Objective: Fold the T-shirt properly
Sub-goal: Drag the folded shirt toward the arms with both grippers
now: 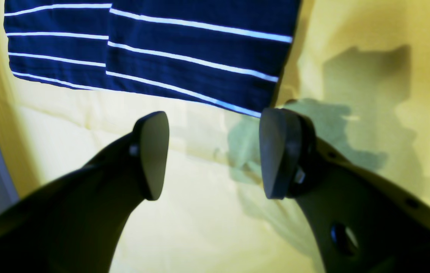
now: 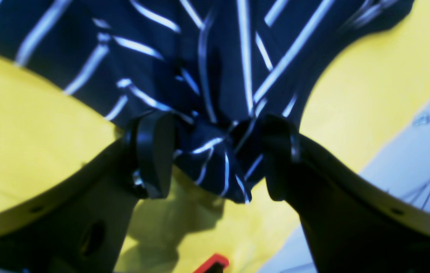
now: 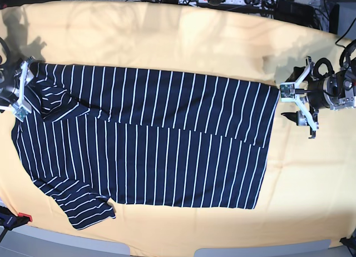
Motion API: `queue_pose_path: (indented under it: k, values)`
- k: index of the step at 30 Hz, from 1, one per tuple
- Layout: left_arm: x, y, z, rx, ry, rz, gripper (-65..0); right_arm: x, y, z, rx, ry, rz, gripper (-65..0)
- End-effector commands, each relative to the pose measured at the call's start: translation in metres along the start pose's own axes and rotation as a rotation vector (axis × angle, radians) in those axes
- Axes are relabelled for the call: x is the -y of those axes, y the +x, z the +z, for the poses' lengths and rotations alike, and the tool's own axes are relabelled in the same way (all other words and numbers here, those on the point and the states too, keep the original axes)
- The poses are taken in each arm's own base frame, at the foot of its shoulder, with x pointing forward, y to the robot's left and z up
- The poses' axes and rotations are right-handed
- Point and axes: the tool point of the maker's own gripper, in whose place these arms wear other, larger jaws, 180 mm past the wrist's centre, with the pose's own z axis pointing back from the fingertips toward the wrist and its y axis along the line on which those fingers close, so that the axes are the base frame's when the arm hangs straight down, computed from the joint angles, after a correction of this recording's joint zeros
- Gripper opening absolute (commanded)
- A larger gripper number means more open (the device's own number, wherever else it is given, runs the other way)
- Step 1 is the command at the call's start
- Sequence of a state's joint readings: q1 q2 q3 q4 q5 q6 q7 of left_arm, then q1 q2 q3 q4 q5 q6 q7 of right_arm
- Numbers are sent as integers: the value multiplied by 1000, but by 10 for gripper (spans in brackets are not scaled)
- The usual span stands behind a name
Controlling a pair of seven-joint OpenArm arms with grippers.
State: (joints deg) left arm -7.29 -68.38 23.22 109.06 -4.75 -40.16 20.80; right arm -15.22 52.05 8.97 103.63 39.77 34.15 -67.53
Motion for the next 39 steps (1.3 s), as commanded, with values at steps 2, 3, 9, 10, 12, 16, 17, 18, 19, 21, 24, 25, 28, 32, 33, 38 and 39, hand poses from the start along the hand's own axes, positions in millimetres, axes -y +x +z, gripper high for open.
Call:
queue_pose_path:
  k: [2, 3, 9, 10, 12, 16, 17, 18, 19, 21, 24, 25, 28, 32, 33, 38, 39]
  values:
    - [-10, 0, 8, 5, 24, -8, -279, 7, -7, 9, -19, -9, 37, -280]
    - [-9, 1, 8, 10, 22, -9, -279, 4, -12, 8, -30, 0, 44, -280]
    - [5, -4, 3, -5, -10, -19, -279, -9, -28, 4, -68, 34, 49, -280]
    - [8, -6, 2, -14, -13, -31, -279, -9, -28, 4, -68, 34, 48, -280]
    - [11, -8, -1, 1, -17, -46, -279, -8, -27, 4, -64, 32, 43, -280]
    - [13, -19, -10, 7, -7, -43, -279, -11, -23, 4, -38, 47, 33, -280]
    - [10, -19, -13, 15, 11, -29, -279, -11, -22, 4, -33, 49, 26, -280]
    - [8, -18, -14, 24, 25, -19, -279, -13, -21, 4, -28, 54, 23, -280]
    - [7, -16, -16, 32, 28, -13, -279, -14, -20, 4, -21, 64, 19, -280]
    - [9, -9, -20, 57, 28, -6, -279, -16, -18, 4, -13, 75, 14, -280]
    - [9, -1, -25, 90, 31, -7, -279, -18, -16, 4, -3, 83, -3, -280]
    - [9, 0, -26, 88, 35, -14, -279, -18, -16, 4, -3, 82, -5, -280]
    - [9, 1, -26, 102, 34, -11, -279, -18, -16, 4, -3, 82, -5, -280]
    - [11, -8, -30, 87, 28, -50, -279, -18, -16, 4, -3, 82, -4, -280]
    - [13, -11, -32, 79, 19, -51, -279, -17, -16, 4, -3, 82, -5, -280]
    - [5, -21, -50, 35, 35, -89, -279, -17, -16, 4, -3, 82, -4, -280]
    - [5, -19, -53, 38, 29, -96, -279, -17, -16, 4, -3, 82, -5, -280]
